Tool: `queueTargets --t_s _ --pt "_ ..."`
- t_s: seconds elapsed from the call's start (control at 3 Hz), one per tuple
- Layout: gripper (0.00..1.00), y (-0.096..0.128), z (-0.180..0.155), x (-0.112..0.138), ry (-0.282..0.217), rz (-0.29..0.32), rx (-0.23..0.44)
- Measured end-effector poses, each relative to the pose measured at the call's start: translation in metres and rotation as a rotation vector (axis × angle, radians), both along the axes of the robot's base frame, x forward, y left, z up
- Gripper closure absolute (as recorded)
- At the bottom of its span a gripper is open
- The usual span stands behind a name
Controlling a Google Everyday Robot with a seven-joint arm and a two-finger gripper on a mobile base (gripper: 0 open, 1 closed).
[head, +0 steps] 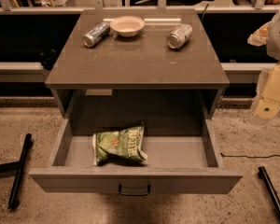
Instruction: Pick green jalapeno chip bag from top drawer and place on counter
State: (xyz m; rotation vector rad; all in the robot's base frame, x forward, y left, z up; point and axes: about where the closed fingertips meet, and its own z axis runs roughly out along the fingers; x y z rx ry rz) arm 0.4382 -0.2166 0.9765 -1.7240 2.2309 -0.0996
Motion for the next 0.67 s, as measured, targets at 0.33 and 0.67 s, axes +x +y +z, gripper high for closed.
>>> queueTargets --t_s 0.33,0.67 --pt "0.0 0.0 0.0 0.0 0.0 0.0 0.0" --pt "0.0 0.022 -0.019 0.013 0.002 0.057 0.065"
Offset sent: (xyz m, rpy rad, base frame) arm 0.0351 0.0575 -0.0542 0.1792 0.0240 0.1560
